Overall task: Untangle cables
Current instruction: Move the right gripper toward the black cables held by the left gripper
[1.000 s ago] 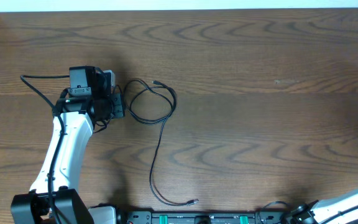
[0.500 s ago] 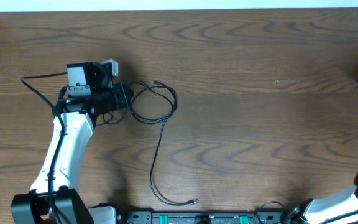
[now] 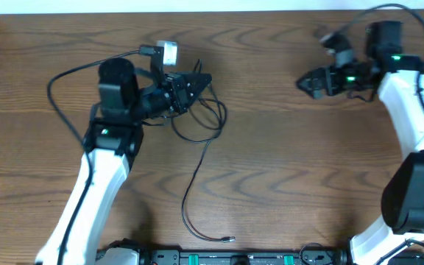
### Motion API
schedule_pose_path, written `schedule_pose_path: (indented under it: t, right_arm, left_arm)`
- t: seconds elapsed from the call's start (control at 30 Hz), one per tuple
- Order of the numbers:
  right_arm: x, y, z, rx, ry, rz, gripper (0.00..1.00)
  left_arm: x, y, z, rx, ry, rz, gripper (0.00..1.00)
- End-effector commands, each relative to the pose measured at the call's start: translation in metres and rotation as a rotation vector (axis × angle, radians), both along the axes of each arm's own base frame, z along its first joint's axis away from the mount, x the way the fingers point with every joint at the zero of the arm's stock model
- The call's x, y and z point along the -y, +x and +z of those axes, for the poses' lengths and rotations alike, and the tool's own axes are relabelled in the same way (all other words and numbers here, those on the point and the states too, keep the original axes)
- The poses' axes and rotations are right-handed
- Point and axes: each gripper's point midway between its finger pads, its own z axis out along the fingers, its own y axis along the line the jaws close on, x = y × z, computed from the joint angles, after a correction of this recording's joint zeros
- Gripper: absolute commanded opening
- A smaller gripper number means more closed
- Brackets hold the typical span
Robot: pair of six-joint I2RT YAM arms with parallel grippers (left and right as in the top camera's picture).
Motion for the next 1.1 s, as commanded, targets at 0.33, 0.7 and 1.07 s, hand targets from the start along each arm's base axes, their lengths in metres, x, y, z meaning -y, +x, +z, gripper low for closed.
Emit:
schedule_pose_path:
  t: [0.33, 0.7, 1.07]
  right_arm:
    - [-0.152, -0.031, 0.027, 0.231, 0.06, 0.431, 0.99]
    - [-0.181, -0.06, 0.066, 0.296, 0.326, 0.634, 0.99]
    - [-0.199, -0.1, 0.02, 0.226, 0.116, 0.756, 0.99]
  left_arm:
    - [-0.009, -0.079, 0.119, 0.443, -0.027, -0.025, 0.07]
    - [-0.016, -0.065, 0.079, 0.349, 0.096, 0.038, 0.07]
    - [-0.04, -0.043, 0.046, 0.226, 0.203, 0.219, 0.07]
